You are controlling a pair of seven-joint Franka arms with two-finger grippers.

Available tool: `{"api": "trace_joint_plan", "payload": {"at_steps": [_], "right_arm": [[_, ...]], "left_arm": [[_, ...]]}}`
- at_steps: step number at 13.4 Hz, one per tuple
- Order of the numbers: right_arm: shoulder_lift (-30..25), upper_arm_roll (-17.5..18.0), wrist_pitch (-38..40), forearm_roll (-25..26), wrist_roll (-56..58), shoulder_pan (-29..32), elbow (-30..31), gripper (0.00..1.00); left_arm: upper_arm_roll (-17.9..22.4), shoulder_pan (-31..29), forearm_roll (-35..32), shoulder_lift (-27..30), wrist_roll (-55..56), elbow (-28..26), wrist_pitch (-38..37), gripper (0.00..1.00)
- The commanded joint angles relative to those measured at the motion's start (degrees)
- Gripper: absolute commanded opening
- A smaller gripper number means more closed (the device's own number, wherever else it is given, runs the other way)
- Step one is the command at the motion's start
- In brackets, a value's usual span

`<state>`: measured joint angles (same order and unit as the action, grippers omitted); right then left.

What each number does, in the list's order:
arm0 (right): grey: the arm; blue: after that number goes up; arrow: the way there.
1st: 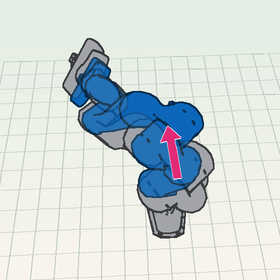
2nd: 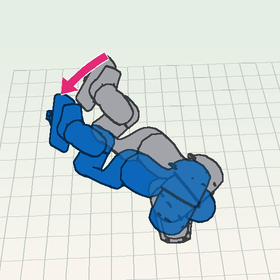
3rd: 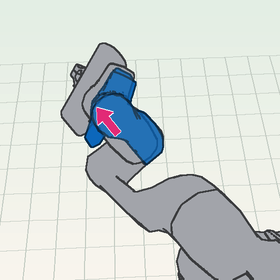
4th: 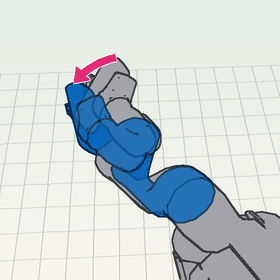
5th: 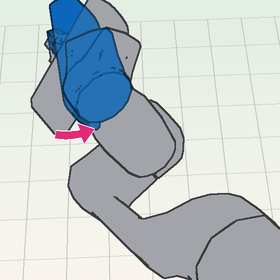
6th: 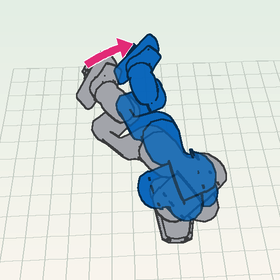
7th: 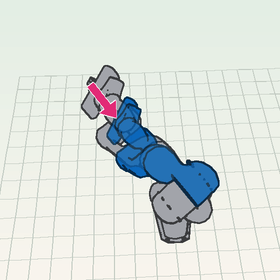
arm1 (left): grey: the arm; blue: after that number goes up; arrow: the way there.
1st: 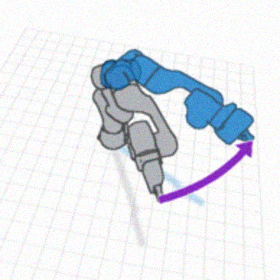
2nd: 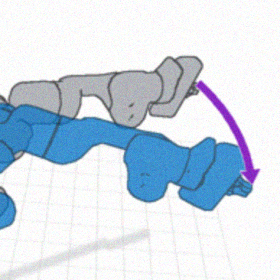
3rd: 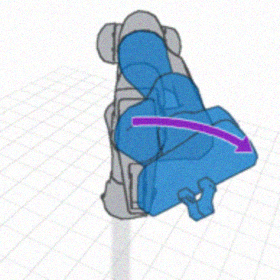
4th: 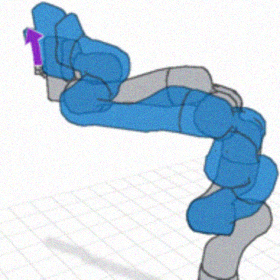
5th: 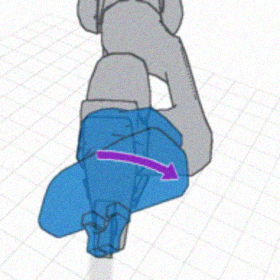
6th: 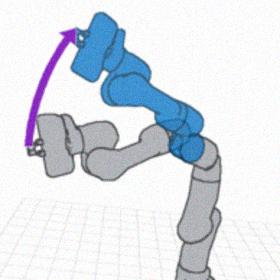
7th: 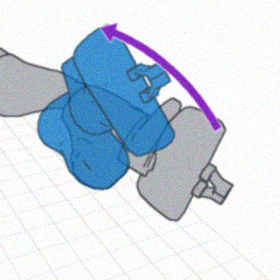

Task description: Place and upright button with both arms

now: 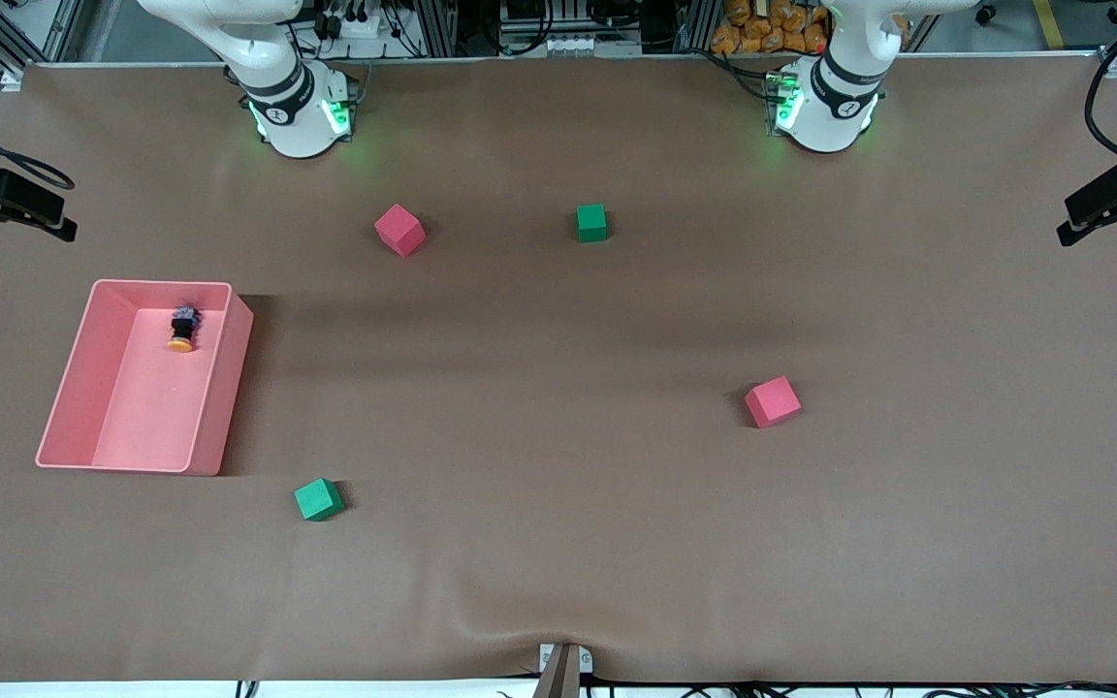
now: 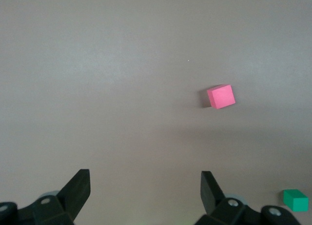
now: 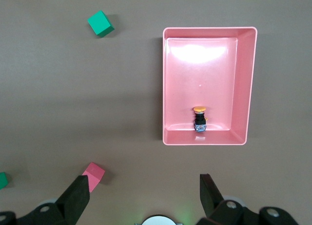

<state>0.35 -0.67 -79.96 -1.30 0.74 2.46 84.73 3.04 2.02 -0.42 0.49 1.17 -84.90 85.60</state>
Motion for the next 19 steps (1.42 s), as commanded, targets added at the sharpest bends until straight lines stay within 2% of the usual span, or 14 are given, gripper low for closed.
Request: {"api": "trace_joint_plan", "payload": {"at_steps": [1,5,10,19], "right_arm": [[-0.61,-0.56,0.60,0.51,0.50,-0.18,0.18,1.00],[0.00,-0.56,0.51,-0.62,0.49,1.57,0.18,1.00],[4.74,-0.83,-1.50,-0.63,3.21,6.50,2.89,1.00],[5.10,-0.92,-27.05,3.93,3.22,9.41,29.33,1.00]], "left_arm": [[-0.23,-0.52,0.07,-0.05,-0.38,0.61,-0.26,1.00],[-0.23,-0.44,0.16,-0.40,-0.38,0.70,-0.26,1.00],[-0.14,-0.53,0.07,-0.40,-0.47,0.26,-0.52,1.00],[0.03,-0.61,0.16,-0.40,-0.47,0.26,-0.61,1.00]]}}
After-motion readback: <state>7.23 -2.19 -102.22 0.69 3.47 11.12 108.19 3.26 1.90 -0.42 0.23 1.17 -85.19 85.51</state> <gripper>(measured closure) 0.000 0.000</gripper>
